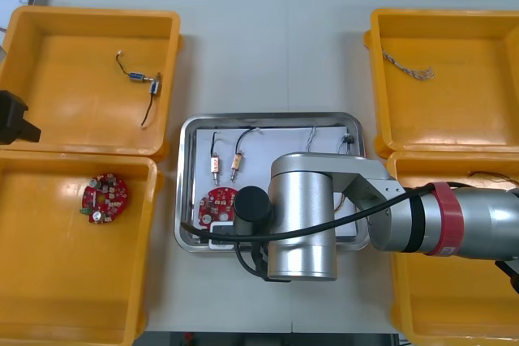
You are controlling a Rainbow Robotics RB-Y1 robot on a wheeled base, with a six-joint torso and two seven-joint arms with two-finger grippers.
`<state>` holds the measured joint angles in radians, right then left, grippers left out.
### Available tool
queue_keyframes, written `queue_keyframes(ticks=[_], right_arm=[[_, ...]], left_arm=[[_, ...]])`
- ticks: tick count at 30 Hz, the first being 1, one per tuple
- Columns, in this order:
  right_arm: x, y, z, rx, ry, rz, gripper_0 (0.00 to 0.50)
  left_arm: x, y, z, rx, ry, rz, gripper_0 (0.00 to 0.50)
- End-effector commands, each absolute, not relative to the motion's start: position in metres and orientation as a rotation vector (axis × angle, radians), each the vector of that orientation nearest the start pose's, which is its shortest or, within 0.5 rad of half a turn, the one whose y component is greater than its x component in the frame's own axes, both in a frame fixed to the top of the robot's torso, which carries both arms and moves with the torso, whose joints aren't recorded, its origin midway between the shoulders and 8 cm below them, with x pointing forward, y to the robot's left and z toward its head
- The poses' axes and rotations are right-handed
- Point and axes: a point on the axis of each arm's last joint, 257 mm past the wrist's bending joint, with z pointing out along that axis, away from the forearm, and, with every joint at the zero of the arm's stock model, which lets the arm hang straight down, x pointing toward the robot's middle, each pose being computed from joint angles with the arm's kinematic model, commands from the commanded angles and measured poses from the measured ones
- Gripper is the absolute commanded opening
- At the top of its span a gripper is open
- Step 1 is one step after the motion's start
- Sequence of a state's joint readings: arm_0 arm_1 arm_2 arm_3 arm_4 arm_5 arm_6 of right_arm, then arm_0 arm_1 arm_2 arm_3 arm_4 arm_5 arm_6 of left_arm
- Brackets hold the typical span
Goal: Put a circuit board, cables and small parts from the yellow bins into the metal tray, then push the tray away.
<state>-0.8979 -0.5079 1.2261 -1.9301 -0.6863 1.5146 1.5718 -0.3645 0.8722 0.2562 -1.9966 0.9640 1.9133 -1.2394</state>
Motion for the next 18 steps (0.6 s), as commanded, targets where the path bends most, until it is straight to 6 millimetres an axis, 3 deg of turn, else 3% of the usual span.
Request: queue_keyframes(ticks=[1,18], right_arm=[[0.3342,-0.0147,-0.3154,-2.042,1.977,-0.254,0.500],[0.3302,-0.0106,-0.3246,-2.035,1.956,-0.273,0.500]], left_arm=[[0.4073,0.3864,-0.1100,0.058,2.661,0.014,0.500],[0.4073,0.3864,-0.1100,0.058,2.661,0.014,0.500]])
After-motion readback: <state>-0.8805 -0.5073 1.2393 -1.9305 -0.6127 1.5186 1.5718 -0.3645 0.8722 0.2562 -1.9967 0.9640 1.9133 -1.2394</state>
